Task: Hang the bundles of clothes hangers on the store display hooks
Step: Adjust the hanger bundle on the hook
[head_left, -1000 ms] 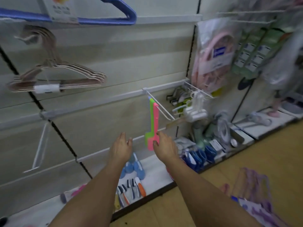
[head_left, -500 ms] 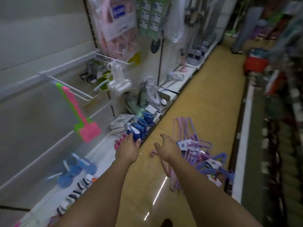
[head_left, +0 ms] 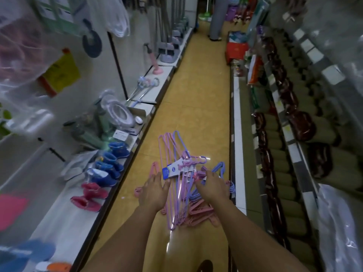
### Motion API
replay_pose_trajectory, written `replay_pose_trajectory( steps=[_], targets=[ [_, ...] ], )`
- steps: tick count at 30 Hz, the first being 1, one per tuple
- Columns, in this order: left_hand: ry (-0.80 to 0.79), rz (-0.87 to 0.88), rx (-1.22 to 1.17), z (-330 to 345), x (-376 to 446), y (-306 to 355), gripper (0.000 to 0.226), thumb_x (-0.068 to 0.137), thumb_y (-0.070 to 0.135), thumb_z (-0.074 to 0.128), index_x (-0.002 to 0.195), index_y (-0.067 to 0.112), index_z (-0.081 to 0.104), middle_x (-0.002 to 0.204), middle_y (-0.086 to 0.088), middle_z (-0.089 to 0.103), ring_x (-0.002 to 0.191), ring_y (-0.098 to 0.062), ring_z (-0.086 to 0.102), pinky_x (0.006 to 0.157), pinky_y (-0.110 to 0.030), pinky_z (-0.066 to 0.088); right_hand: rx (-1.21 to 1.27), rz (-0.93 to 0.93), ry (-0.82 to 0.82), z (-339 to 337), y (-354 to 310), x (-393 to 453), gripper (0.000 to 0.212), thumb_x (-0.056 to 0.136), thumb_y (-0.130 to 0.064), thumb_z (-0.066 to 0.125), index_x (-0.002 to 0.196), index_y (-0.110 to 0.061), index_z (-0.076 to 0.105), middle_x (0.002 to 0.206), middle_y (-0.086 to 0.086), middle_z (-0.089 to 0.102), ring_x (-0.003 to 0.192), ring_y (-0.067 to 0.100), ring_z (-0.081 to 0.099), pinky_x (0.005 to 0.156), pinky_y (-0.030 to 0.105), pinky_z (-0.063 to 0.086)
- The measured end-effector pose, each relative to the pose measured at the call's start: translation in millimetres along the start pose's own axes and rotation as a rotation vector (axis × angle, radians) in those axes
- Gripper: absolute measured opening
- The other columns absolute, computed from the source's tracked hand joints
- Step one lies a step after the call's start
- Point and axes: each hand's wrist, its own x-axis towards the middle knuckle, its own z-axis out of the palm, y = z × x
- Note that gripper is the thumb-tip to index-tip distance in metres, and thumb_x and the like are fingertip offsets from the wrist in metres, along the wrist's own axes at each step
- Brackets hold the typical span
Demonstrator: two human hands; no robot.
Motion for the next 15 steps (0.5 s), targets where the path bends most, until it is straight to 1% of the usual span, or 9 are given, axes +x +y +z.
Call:
replay_pose_trajectory(
  steps=[3, 6, 8, 10, 12, 14, 15],
  targets=[
    [-0.019, 0.011, -0.006, 23.1, 30.1, 25.0, 0.054, 0.1, 0.043, 0.033, 0.145, 0.014, 0.031, 0.147, -0.005, 0.039, 0.132, -0.023, 0.04, 0.103, -0.034, 0.035, -0.015, 0.036, -0.007, -8.0, 29.4, 36.1, 0.066, 0.093, -0.049, 0.046, 0.147, -0.015, 0.028, 0.147, 0.009, 0.038, 0.131, 0.031, 0.039, 0.105, 0.044, 0.037],
    [-0.063, 0.005, 0.005, 53.1, 60.2, 35.2, 0.057, 0.099, 0.047, 0.031, 0.147, 0.016, 0.028, 0.15, -0.003, 0.036, 0.132, -0.023, 0.041, 0.103, -0.036, 0.036, -0.011, 0.088, -0.021, -8.8, 54.2, 66.8, 0.062, 0.093, -0.049, 0.045, 0.145, -0.017, 0.031, 0.145, 0.007, 0.04, 0.131, 0.029, 0.039, 0.104, 0.043, 0.035],
    [-0.091, 0.03, 0.01, 76.4, 79.5, 38.6, 0.057, 0.098, 0.05, 0.029, 0.146, 0.019, 0.031, 0.146, -0.002, 0.041, 0.128, -0.024, 0.045, 0.101, -0.038, 0.04, 0.007, 0.113, -0.013, -3.1, 70.2, 87.1, 0.063, 0.093, -0.051, 0.045, 0.146, -0.018, 0.03, 0.145, 0.006, 0.04, 0.131, 0.028, 0.039, 0.104, 0.042, 0.033],
    [-0.107, 0.067, 0.024, 98.2, 99.0, 38.8, 0.053, 0.098, 0.049, 0.03, 0.142, 0.021, 0.035, 0.141, -0.002, 0.046, 0.122, -0.024, 0.05, 0.095, -0.039, 0.044, 0.016, 0.123, -0.011, 6.0, 83.6, 106.9, 0.06, 0.094, -0.047, 0.045, 0.145, -0.018, 0.032, 0.143, 0.006, 0.042, 0.129, 0.026, 0.041, 0.101, 0.04, 0.035],
    [-0.135, 0.095, 0.055, 123.2, 121.8, 36.8, 0.051, 0.098, 0.047, 0.031, 0.141, 0.019, 0.035, 0.14, -0.004, 0.046, 0.12, -0.024, 0.051, 0.091, -0.037, 0.045, 0.034, 0.15, -0.011, 21.7, 96.7, 130.9, 0.055, 0.094, -0.043, 0.046, 0.142, -0.018, 0.035, 0.142, 0.006, 0.043, 0.127, 0.026, 0.043, 0.099, 0.038, 0.036],
    [-0.162, 0.119, 0.106, 154.4, 147.7, 27.7, 0.052, 0.099, 0.046, 0.03, 0.14, 0.015, 0.036, 0.141, -0.005, 0.044, 0.122, -0.024, 0.049, 0.092, -0.035, 0.043, 0.054, 0.182, -0.009, 46.1, 111.1, 157.5, 0.051, 0.094, -0.041, 0.045, 0.14, -0.017, 0.038, 0.142, 0.005, 0.043, 0.127, 0.027, 0.043, 0.099, 0.038, 0.036],
    [-0.173, 0.131, 0.116, 168.5, 159.5, 22.8, 0.055, 0.099, 0.048, 0.029, 0.141, 0.014, 0.035, 0.143, -0.005, 0.042, 0.125, -0.024, 0.047, 0.096, -0.035, 0.042, 0.063, 0.198, -0.011, 58.5, 118.1, 169.5, 0.051, 0.095, -0.04, 0.044, 0.139, -0.018, 0.038, 0.142, 0.005, 0.042, 0.127, 0.027, 0.043, 0.099, 0.038, 0.036]
  ],
)
